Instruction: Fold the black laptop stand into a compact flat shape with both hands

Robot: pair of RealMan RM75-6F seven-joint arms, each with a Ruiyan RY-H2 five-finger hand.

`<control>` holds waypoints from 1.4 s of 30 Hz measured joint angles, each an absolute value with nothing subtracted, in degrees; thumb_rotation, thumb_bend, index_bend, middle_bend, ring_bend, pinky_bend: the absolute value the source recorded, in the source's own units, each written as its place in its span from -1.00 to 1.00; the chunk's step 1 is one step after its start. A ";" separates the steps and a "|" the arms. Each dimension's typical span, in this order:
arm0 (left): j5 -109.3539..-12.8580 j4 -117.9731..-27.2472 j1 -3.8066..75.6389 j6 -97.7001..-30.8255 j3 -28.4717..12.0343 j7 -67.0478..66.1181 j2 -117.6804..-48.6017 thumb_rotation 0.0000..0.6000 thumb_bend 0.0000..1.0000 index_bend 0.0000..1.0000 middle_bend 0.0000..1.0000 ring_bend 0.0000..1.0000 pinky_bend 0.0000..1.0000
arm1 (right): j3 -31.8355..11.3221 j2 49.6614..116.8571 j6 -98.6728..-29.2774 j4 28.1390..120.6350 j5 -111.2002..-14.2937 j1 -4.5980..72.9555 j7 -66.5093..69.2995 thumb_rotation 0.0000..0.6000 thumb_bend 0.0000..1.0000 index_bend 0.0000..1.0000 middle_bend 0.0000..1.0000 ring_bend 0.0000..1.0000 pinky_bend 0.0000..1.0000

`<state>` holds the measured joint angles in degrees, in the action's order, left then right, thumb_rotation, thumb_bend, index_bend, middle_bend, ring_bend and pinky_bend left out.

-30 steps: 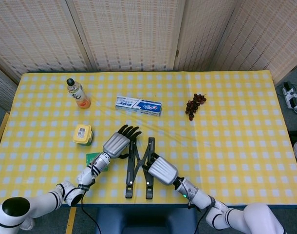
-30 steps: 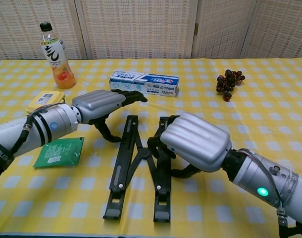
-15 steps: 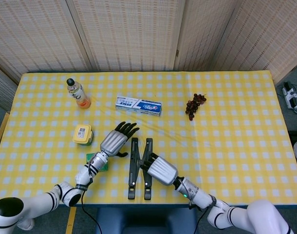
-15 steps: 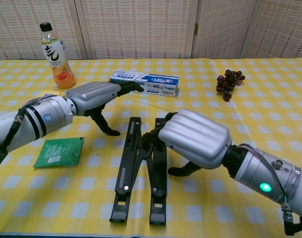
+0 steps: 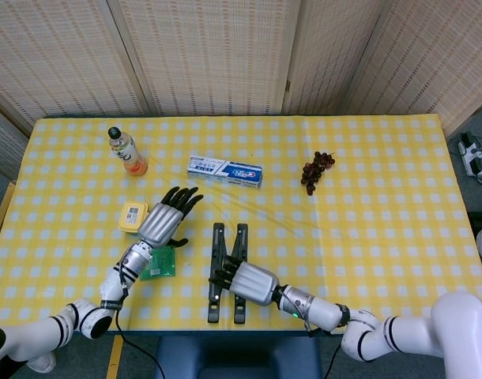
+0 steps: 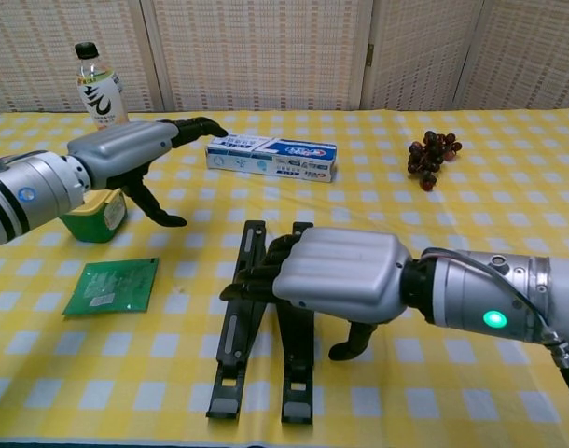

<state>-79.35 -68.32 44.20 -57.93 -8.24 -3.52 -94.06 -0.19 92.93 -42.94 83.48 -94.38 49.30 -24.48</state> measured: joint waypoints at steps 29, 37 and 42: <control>-79.75 -66.92 41.36 -60.46 -8.02 1.23 -92.41 1.00 -0.62 -1.00 -1.00 -1.00 -1.00 | -3.72 96.70 -33.13 84.08 -76.60 58.29 -42.56 1.00 -0.56 -0.47 -0.45 -0.65 -0.82; -80.12 -66.82 41.14 -60.93 -8.07 1.48 -92.38 1.00 -0.62 -1.00 -1.00 -1.00 -1.00 | -3.33 96.67 -36.27 83.80 -79.25 58.42 -39.58 1.00 -0.56 0.02 -0.09 -0.42 -0.81; -80.13 -67.15 41.05 -61.10 -8.17 1.15 -92.32 1.00 -0.62 -1.00 -1.00 -1.00 -1.00 | -2.90 96.20 -38.63 83.52 -82.37 58.28 -36.47 1.00 -0.56 0.17 0.00 -0.35 -0.80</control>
